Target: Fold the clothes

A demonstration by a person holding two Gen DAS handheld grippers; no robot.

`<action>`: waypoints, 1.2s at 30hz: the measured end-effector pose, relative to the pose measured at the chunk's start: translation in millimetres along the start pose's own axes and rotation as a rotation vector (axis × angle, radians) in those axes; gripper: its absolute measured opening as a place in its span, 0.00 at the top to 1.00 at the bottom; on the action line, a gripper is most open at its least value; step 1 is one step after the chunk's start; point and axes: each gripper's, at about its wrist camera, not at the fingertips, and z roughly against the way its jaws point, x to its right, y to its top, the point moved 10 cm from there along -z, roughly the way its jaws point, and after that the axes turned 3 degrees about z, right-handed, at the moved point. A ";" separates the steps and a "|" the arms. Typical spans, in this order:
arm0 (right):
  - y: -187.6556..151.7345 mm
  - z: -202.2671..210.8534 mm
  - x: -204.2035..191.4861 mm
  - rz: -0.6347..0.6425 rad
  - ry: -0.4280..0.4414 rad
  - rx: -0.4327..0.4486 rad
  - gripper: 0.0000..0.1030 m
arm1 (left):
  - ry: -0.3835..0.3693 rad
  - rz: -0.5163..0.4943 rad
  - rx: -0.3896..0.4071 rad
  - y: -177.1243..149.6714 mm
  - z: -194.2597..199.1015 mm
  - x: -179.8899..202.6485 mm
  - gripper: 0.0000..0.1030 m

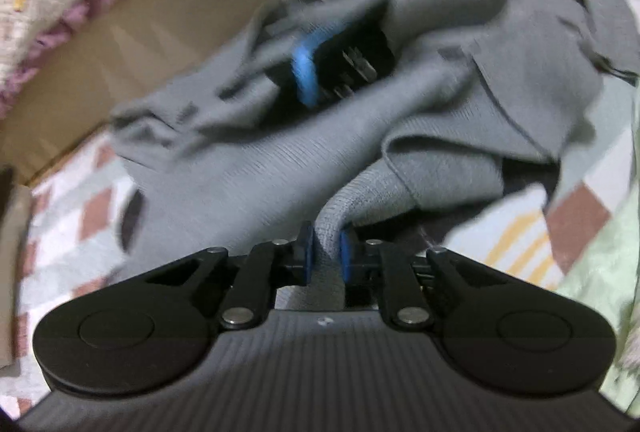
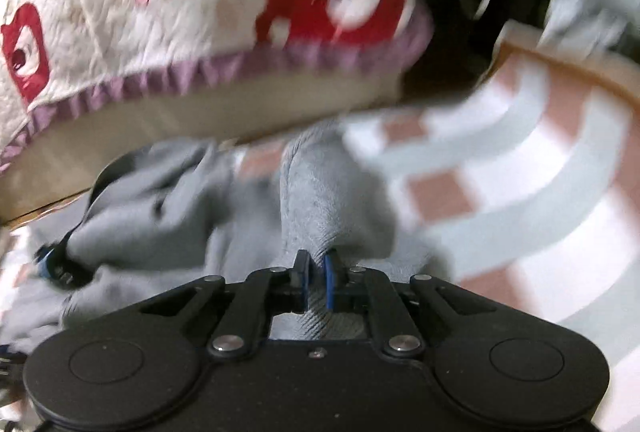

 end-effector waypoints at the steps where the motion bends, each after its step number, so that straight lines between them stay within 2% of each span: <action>1: 12.3 8.8 8.5 0.044 -0.057 0.028 0.91 | 0.015 0.026 0.021 4.4 6.6 -6.5 0.88; 4: 40.6 23.8 44.4 0.188 -0.290 0.068 0.91 | 0.027 0.049 0.030 6.3 9.9 -11.9 0.88; 6: 48.7 16.7 68.1 0.261 -0.425 0.020 0.91 | 0.032 0.058 0.030 6.4 10.6 -14.0 0.88; 7: 48.5 10.5 77.7 0.257 -0.458 -0.012 0.90 | 0.035 0.063 0.031 6.5 10.9 -15.1 0.88; 8: 48.1 3.5 81.2 0.232 -0.454 -0.046 0.86 | 0.038 0.068 0.031 6.5 11.2 -16.1 0.88; 9: 46.4 -1.5 80.4 0.195 -0.426 -0.087 0.85 | 0.040 0.073 0.031 6.6 11.5 -17.2 0.88; 10: 46.8 -0.9 76.4 0.150 -0.395 -0.092 0.85 | 0.043 0.077 0.031 6.7 11.8 -18.2 0.88; 13: 56.1 5.7 31.3 0.074 -0.210 -0.065 0.58 | 0.048 0.094 0.033 6.6 12.7 -21.2 0.88; 16: 54.3 13.0 -49.0 0.109 0.053 -0.095 0.55 | 0.047 0.116 0.062 10.6 17.9 -26.1 0.89; 17: 48.9 15.0 -81.6 0.125 0.164 -0.135 0.50 | 0.054 0.118 0.080 13.7 22.1 -27.7 0.90; 19: 33.6 20.3 -141.9 0.177 0.346 -0.212 0.46 | 0.076 0.131 0.116 20.1 33.2 -33.5 0.90; 21: 10.7 25.9 -199.7 0.259 0.474 -0.295 0.44 | 0.119 0.171 0.158 25.0 48.8 -47.5 0.90; 22: -0.2 27.2 -224.0 0.293 0.511 -0.332 0.44 | 0.143 0.193 0.180 27.1 57.2 -55.5 0.90; 24: -17.4 23.6 -264.3 0.330 0.534 -0.390 0.43 | 0.211 0.246 0.220 27.8 75.2 -79.0 0.90; 25: -24.5 21.5 -281.6 0.346 0.539 -0.409 0.43 | 0.257 0.285 0.237 25.6 84.8 -95.5 0.99; 27: -34.0 14.3 -307.3 0.379 0.540 -0.414 0.43 | 0.373 0.350 0.252 16.9 101.0 -134.4 1.00; 28: -38.3 9.0 -316.7 0.393 0.536 -0.409 0.43 | 0.384 0.387 0.244 10.2 103.8 -151.6 1.00; 30: -50.6 -3.1 -332.4 0.440 0.512 -0.397 0.44 | 0.332 0.494 0.214 -5.2 103.2 -178.6 1.00; 33: -71.3 -16.6 -342.2 0.475 0.452 -0.397 0.44 | 0.172 0.622 0.182 -18.9 95.6 -180.0 0.99; 36: -79.8 -21.7 -336.0 0.456 0.408 -0.422 0.44 | 0.059 0.539 0.141 -11.1 83.9 -145.1 0.95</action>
